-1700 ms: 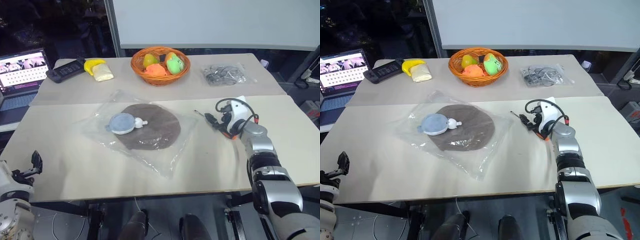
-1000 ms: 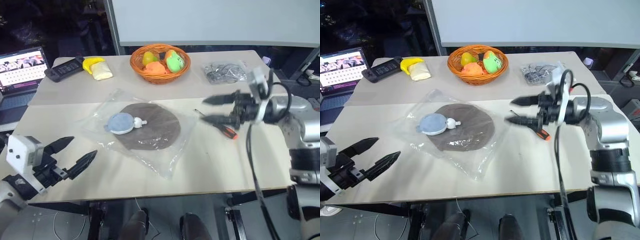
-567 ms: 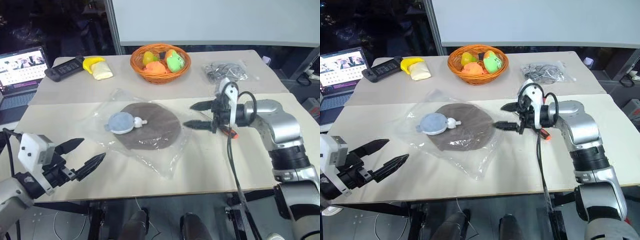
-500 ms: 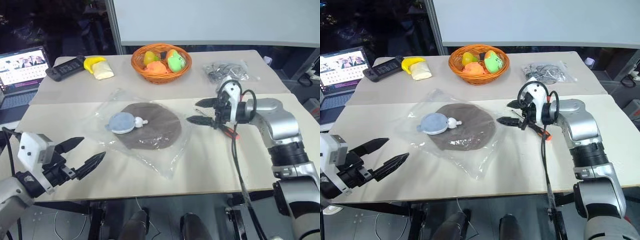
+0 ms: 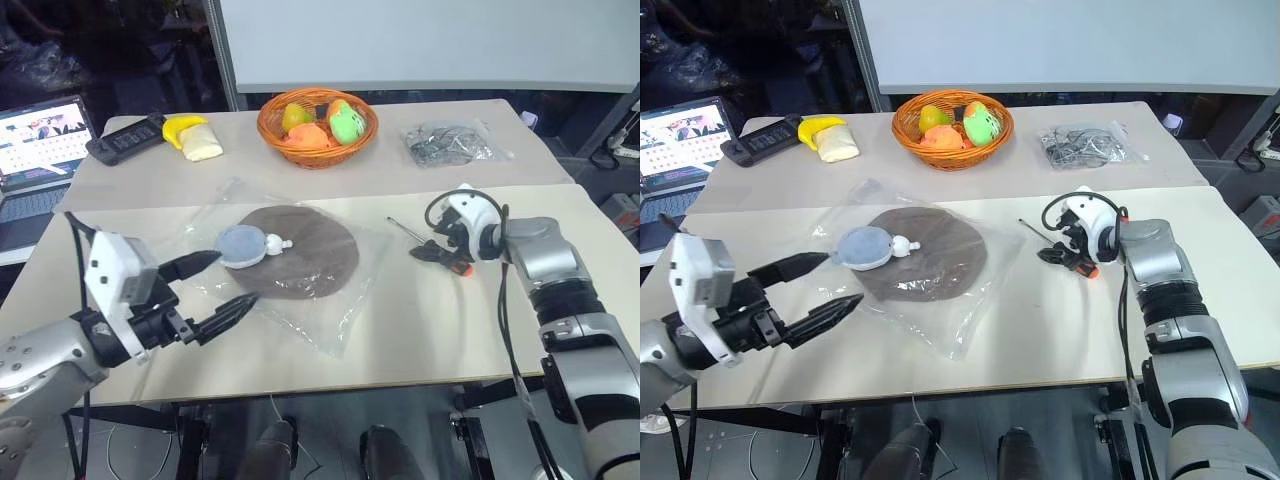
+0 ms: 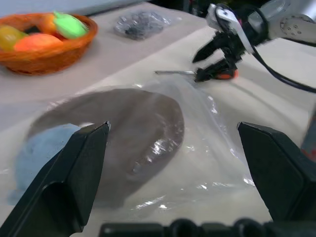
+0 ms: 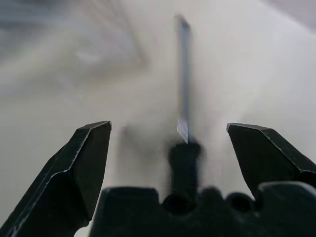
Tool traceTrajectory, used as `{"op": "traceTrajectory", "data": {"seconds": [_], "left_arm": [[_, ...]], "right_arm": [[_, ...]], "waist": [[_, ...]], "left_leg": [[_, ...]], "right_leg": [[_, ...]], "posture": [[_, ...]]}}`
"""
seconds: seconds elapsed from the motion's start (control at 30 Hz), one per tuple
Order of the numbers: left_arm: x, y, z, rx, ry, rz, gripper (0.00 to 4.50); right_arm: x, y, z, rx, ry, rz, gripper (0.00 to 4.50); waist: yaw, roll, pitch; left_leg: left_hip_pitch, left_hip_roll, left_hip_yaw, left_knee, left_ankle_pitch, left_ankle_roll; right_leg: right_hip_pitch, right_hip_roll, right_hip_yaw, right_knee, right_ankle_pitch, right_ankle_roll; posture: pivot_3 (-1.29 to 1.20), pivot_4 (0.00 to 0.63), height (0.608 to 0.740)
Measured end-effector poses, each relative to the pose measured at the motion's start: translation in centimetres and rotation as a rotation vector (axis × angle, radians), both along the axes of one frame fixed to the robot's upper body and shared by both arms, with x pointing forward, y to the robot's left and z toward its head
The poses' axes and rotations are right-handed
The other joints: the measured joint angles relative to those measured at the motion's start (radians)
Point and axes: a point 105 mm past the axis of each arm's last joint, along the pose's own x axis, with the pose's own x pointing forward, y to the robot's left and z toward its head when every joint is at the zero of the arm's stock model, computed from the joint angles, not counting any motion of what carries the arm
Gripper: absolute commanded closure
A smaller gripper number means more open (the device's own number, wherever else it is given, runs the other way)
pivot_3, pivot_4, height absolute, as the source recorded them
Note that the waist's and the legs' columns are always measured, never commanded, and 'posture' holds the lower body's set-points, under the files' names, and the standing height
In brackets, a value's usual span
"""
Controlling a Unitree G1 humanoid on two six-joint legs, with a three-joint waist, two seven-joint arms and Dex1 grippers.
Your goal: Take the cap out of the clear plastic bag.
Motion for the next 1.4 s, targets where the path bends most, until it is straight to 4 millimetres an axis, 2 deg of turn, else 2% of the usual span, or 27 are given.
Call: {"op": "traceTrajectory", "data": {"seconds": [0.07, 0.2, 0.33, 0.57, 0.6, 0.63, 0.7, 0.87, 0.9, 0.93, 1.17, 1.3, 1.4], "left_arm": [[0.0, 0.1, -1.5, 0.043, 0.050, -0.013, 0.02], [-0.1, 0.2, -2.7, 0.074, 0.087, -0.031, 0.02], [-0.1, 0.2, -2.8, 0.098, 0.079, -0.039, 0.02], [0.1, -0.1, -2.8, 0.100, 0.061, -0.051, 0.02], [0.2, 0.0, -2.9, 0.110, 0.059, -0.051, 0.00], [0.2, -0.1, -3.1, 0.118, 0.056, -0.055, 0.00], [0.3, 0.0, -3.7, 0.137, 0.061, -0.050, 0.00], [0.6, -0.2, -5.1, 0.117, 0.075, -0.039, 0.00], [0.5, -0.4, -5.4, 0.109, 0.081, -0.040, 0.00], [0.5, -0.5, -5.4, 0.106, 0.081, -0.038, 0.00], [0.7, -0.5, -5.8, 0.108, 0.079, -0.021, 0.00], [0.8, -0.5, -5.8, 0.110, 0.075, -0.013, 0.00], [0.8, -0.6, -5.9, 0.103, 0.074, -0.011, 0.00]], "right_arm": [[0.0, -0.8, 0.0, -0.014, -0.001, -0.025, 0.00], [-0.2, -1.4, 0.1, -0.019, 0.002, -0.039, 0.00], [-0.7, -1.9, -1.1, -0.025, 0.054, -0.054, 0.00], [-0.8, -2.3, -1.3, -0.043, 0.065, -0.071, 0.00], [-0.8, -2.3, -1.3, -0.043, 0.066, -0.073, 0.52], [-0.8, -2.2, -1.4, -0.041, 0.068, -0.072, 0.64], [-0.8, -2.0, -1.5, -0.035, 0.074, -0.065, 1.20], [-0.9, -2.1, -1.9, -0.026, 0.088, -0.071, 2.89], [-0.9, -2.2, -1.8, -0.024, 0.085, -0.077, 3.37], [-0.9, -2.2, -1.8, -0.024, 0.085, -0.077, 3.49], [-0.9, -2.4, -2.1, -0.017, 0.087, -0.078, 3.49], [-0.3, -1.7, -1.8, 0.024, 0.064, -0.084, 3.49], [0.7, -0.8, -0.2, 0.096, 0.008, -0.102, 3.49]], "waist": [[-0.009, 0.000, 0.000], [-0.014, 0.000, 0.000], [-0.014, 0.000, 0.000], [-0.011, -0.001, -0.001], [-0.011, -0.001, -0.001], [-0.010, -0.001, -0.001], [-0.010, -0.002, -0.001], [-0.004, -0.003, -0.002], [-0.001, -0.003, -0.002], [-0.001, -0.004, -0.002], [0.006, -0.006, -0.004], [0.000, -0.006, -0.004], [-0.012, -0.003, -0.002]], "left_leg": [[0.000, 0.001, 0.001, 0.000, 0.000, 0.000], [0.000, 0.001, 0.002, 0.000, 0.000, 0.000], [0.001, 0.001, 0.002, 0.000, 0.000, 0.000], [0.005, 0.001, 0.002, 0.000, 0.000, 0.000], [0.005, 0.001, 0.002, 0.000, 0.000, 0.000], [0.005, 0.001, 0.002, 0.000, 0.000, 0.000], [0.006, 0.001, 0.002, 0.000, 0.000, 0.000], [0.008, 0.002, 0.002, 0.001, 0.000, 0.000], [0.008, 0.002, 0.002, 0.001, 0.000, 0.000], [0.008, 0.002, 0.002, 0.001, 0.000, 0.000], [0.010, 0.005, 0.002, 0.001, 0.000, 0.000], [0.011, 0.007, 0.004, 0.001, 0.000, 0.000], [0.008, 0.007, 0.004, 0.000, 0.000, 0.000]], "right_leg": [[0.000, 0.000, 0.002, 0.000, 0.000, 0.000], [0.000, 0.001, 0.002, 0.000, 0.000, 0.000], [0.000, 0.001, 0.002, 0.000, 0.000, 0.000], [0.004, 0.001, 0.003, 0.000, 0.000, 0.000], [0.004, 0.001, 0.003, 0.000, 0.000, 0.000], [0.004, 0.001, 0.003, 0.000, 0.000, 0.000], [0.005, 0.001, 0.003, 0.000, 0.000, 0.000], [0.008, 0.001, 0.002, -0.001, 0.001, 0.001], [0.009, 0.001, 0.002, -0.001, 0.001, 0.001], [0.009, 0.001, 0.002, -0.001, 0.001, 0.001], [0.012, 0.001, 0.002, -0.002, 0.001, 0.001], [0.012, 0.002, 0.003, -0.003, 0.002, 0.000], [0.007, 0.002, 0.003, -0.002, 0.002, -0.001]], "posture": [[0.00, 0.150, 0.740], [0.00, 0.150, 0.740], [0.00, 0.150, 0.740], [0.00, 0.150, 0.740], [0.00, 0.150, 0.740], [0.00, 0.150, 0.740], [0.00, 0.150, 0.740], [0.00, 0.150, 0.740], [0.00, 0.150, 0.740], [0.00, 0.150, 0.740], [0.00, 0.150, 0.740], [0.00, 0.150, 0.740], [0.00, 0.150, 0.740]]}}
